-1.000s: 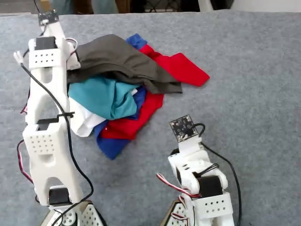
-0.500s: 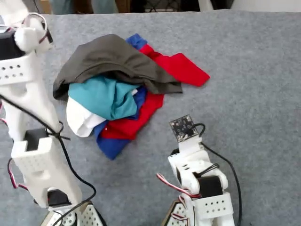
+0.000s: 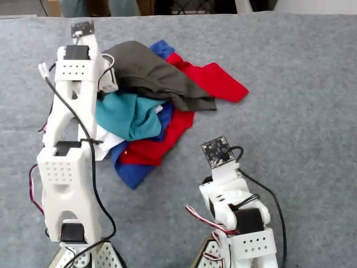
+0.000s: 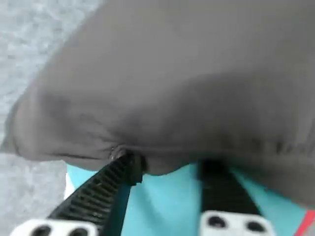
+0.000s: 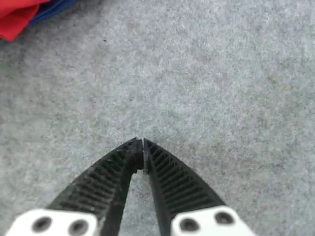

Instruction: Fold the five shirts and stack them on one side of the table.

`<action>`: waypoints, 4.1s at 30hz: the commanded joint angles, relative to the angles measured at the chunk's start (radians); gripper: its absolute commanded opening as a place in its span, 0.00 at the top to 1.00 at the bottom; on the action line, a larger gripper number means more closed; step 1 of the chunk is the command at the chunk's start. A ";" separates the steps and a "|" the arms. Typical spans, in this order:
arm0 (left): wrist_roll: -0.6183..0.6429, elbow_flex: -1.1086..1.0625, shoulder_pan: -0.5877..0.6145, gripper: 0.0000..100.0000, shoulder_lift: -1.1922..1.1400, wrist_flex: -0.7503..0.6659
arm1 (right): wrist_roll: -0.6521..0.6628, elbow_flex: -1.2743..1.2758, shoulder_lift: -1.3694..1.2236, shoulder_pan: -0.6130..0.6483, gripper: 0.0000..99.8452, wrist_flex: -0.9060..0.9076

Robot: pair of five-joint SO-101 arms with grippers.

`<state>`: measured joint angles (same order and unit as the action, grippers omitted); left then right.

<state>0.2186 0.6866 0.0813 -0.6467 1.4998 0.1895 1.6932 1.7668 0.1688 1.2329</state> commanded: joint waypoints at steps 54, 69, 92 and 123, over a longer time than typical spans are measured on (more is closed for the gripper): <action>-0.072 -1.179 0.409 0.96 0.740 -0.623 | -0.005 -0.002 0.005 -0.006 0.99 0.002; -0.189 -0.733 0.384 0.97 0.893 -0.106 | -0.005 -0.002 0.005 -0.006 0.99 0.002; -0.173 -0.631 -0.211 0.97 1.241 0.106 | -0.005 -0.002 0.005 -0.006 0.99 0.002; -0.535 -1.139 0.136 0.71 1.135 0.219 | -0.005 -0.002 0.005 -0.006 0.99 0.002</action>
<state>-0.2248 -0.2693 0.1258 0.4258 1.7530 0.1895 1.6932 1.7668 0.1688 1.2329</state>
